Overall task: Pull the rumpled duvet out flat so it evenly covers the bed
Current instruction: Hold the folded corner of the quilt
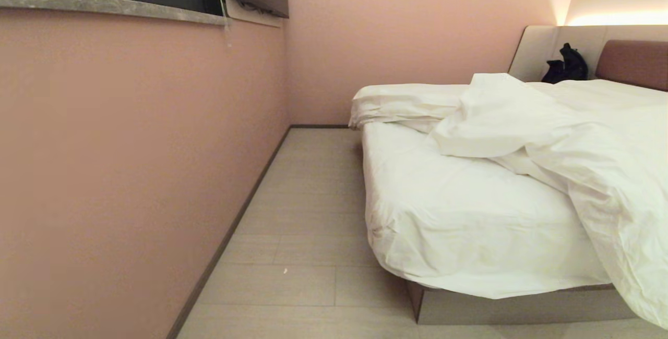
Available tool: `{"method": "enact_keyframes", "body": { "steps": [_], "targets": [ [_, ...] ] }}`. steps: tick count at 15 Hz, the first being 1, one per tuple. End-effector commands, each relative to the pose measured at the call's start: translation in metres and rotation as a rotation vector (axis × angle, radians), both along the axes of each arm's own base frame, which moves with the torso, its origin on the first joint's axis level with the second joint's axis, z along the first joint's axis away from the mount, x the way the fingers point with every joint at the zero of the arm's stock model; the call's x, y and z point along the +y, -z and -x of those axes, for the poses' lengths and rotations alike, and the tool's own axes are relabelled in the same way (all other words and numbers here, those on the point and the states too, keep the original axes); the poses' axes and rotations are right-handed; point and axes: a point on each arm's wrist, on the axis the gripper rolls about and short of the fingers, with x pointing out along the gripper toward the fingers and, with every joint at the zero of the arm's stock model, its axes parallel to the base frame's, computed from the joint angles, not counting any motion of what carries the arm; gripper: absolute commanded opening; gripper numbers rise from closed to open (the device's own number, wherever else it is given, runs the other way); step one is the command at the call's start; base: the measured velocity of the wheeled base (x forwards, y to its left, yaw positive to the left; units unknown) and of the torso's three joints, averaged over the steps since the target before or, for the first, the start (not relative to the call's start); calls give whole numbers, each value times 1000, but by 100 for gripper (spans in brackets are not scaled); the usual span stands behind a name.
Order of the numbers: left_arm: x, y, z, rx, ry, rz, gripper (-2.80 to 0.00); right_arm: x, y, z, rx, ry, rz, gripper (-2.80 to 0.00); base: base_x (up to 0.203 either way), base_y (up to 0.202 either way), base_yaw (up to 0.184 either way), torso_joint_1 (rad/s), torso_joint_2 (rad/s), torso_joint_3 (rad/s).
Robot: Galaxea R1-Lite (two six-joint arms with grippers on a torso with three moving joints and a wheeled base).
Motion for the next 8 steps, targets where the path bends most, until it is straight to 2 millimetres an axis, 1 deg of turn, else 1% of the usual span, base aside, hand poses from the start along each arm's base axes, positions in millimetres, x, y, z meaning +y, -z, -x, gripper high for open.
{"method": "enact_keyframes", "body": {
  "steps": [1, 8],
  "targets": [
    [0, 0, 0, -1, 0, 0, -280, 0, 0, 0, 0, 1, -1, -280, 194, 0, 2, 2, 2, 2],
    [0, 0, 0, -1, 0, 1, -280, 0, 0, 0, 0, 0, 1, -280, 196, 0, 0, 1, 2, 2]
  ]
}}
